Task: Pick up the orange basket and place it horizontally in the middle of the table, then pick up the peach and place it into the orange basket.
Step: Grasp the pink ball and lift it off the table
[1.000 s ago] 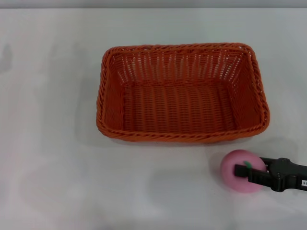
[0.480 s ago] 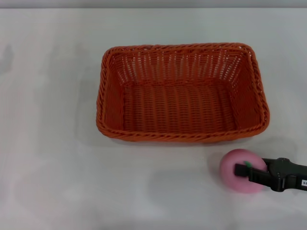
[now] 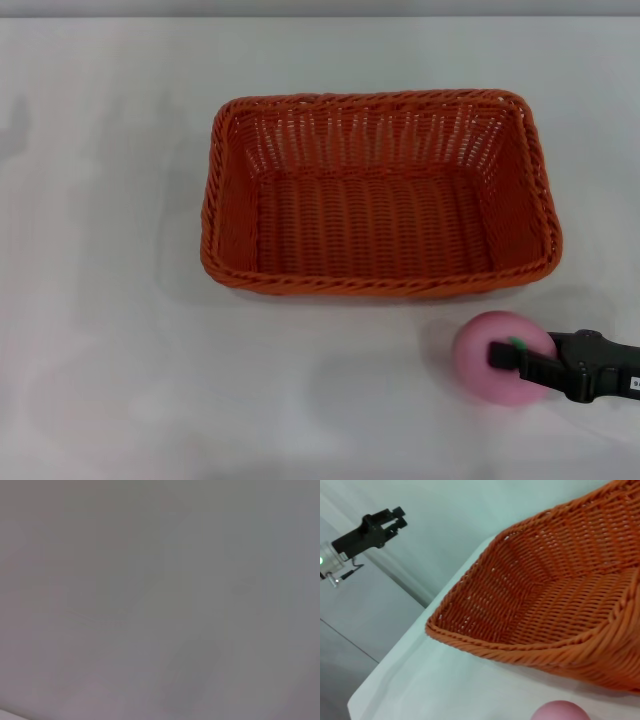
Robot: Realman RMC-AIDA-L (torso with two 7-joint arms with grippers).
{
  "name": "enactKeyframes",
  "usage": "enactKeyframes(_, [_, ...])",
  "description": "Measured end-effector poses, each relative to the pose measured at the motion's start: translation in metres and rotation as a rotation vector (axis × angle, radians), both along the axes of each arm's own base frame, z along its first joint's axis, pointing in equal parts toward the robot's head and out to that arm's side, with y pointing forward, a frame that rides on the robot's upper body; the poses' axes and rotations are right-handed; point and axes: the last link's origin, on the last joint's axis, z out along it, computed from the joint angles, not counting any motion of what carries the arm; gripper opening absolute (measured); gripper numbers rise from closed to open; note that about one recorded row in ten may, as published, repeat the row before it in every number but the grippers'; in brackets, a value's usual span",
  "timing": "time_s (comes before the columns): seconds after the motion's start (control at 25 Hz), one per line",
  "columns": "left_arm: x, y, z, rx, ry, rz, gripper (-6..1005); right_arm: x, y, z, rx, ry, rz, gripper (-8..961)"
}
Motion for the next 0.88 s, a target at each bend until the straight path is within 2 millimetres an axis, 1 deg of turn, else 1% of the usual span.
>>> enactKeyframes(0.4, [0.001,-0.001,-0.001,-0.008,-0.010,-0.007,429,-0.005,-0.002,0.006,0.008,0.033,0.027,240])
enactKeyframes(0.68, [0.000,-0.002,-0.001,-0.008,-0.012,-0.005,429,-0.010,0.001,0.010,0.009,0.047,0.065,197])
enactKeyframes(0.88, [0.000,-0.003,0.000,-0.003,-0.019,-0.005,429,-0.014,0.004,0.014,0.017,0.063,0.085,196])
